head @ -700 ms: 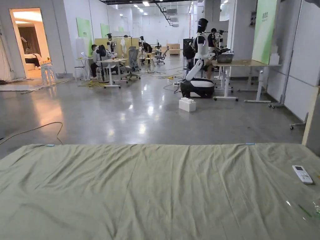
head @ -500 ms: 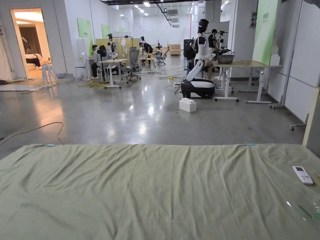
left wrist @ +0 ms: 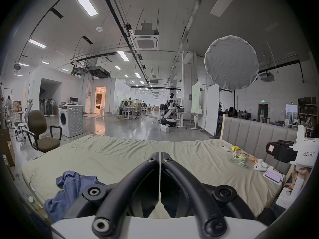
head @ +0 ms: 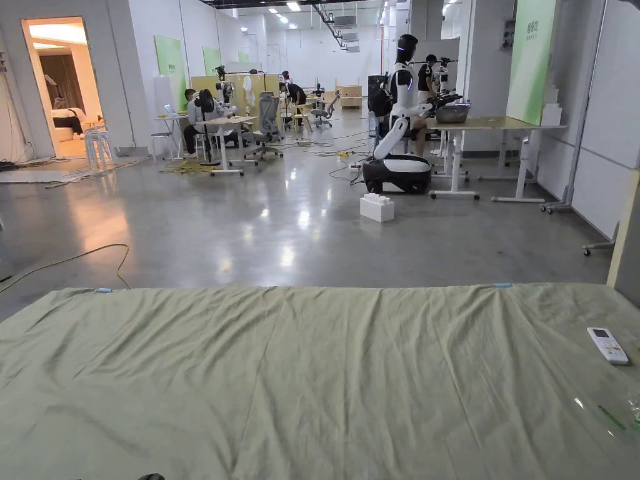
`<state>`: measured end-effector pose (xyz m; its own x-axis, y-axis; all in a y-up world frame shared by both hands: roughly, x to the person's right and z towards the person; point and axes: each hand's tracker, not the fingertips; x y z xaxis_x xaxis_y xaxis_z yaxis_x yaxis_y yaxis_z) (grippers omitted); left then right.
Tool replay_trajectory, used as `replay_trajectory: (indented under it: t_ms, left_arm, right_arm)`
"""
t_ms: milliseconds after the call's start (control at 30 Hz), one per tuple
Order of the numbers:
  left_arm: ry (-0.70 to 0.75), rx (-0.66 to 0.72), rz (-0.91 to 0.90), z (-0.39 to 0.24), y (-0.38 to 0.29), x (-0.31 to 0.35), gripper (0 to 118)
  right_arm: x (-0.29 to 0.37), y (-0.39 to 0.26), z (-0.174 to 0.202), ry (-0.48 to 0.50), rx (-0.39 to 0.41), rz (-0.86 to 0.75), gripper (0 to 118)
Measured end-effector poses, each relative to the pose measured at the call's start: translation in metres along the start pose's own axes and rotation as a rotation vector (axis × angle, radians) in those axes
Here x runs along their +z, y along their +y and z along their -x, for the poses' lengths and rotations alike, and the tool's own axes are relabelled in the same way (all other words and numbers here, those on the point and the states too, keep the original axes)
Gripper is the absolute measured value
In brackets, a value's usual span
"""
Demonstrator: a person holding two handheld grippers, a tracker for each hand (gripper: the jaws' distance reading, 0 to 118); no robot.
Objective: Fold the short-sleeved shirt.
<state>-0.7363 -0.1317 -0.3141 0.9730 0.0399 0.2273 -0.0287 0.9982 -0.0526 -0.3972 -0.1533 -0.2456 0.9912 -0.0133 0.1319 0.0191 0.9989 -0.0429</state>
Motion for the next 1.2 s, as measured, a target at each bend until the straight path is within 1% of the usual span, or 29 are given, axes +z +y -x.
replay_trajectory:
  t_ms: [200, 300, 400, 467, 600, 633, 667, 733, 767, 800, 833, 867, 900, 933, 1000, 1133, 1200]
  left_arm:
    - [-0.006, -0.007, 0.006, 0.001, 0.001, 0.000, 1]
    - [-0.012, -0.004, 0.015, 0.003, 0.001, -0.001, 1]
    - [-0.015, 0.043, 0.011, 0.010, 0.001, -0.001, 1]
    - [-0.037, 0.100, 0.003, 0.024, 0.002, -0.002, 1]
    - [0.006, 0.116, 0.010, 0.069, 0.006, -0.008, 1]
    - [0.008, 0.120, 0.021, 0.082, 0.006, -0.011, 4]
    - [0.018, 0.123, 0.049, 0.096, 0.004, -0.015, 13]
    - [0.092, 0.115, 0.130, 0.120, -0.005, -0.027, 39]
    - [0.114, 0.119, 0.218, 0.135, -0.013, -0.038, 44]
    - [0.133, 0.133, 0.290, 0.150, -0.024, -0.049, 44]
    - [0.146, 0.153, 0.320, 0.164, -0.036, -0.059, 68]
    - [0.147, 0.180, 0.365, 0.177, -0.050, -0.069, 81]
    - [0.150, 0.194, 0.409, 0.190, -0.064, -0.081, 90]
    - [0.166, 0.202, 0.467, 0.200, -0.077, -0.093, 93]
    - [0.214, 0.236, 0.570, 0.220, -0.109, -0.121, 93]
    - [0.233, 0.190, 0.704, 0.250, -0.165, -0.168, 94]
    - [0.235, 0.253, 0.766, 0.270, -0.190, -0.188, 94]
  right_arm:
    - [-0.001, -0.001, 0.002, 0.008, 0.010, 0.009, 0]
    - [-0.002, -0.002, 0.002, 0.008, -0.001, 0.013, 0]
    - [-0.002, -0.001, 0.000, 0.010, -0.016, 0.019, 0]
    - [-0.002, -0.001, -0.001, 0.012, -0.026, 0.024, 0]
    - [-0.004, -0.003, -0.003, 0.022, -0.048, 0.038, 0]
    - [-0.005, -0.006, -0.003, 0.022, -0.053, 0.053, 0]
    - [-0.007, -0.008, -0.003, 0.022, -0.059, 0.066, 0]
    - [-0.009, -0.013, -0.002, 0.034, -0.064, 0.082, 0]
    - [-0.011, -0.016, -0.002, 0.040, -0.069, 0.097, 0]
    - [-0.013, -0.018, -0.001, 0.045, -0.072, 0.111, 0]
    - [-0.014, -0.021, 0.000, 0.049, -0.070, 0.126, 0]
    - [-0.016, -0.024, 0.001, 0.051, -0.065, 0.144, 0]
    - [-0.018, -0.027, 0.002, 0.052, -0.060, 0.161, 0]
    - [-0.019, -0.030, 0.003, 0.051, -0.060, 0.173, 0]
    - [-0.024, -0.037, 0.005, 0.049, -0.067, 0.221, 0]
    - [-0.030, -0.046, 0.006, 0.037, -0.065, 0.283, 0]
    - [-0.031, -0.050, 0.006, 0.026, -0.055, 0.306, 0]
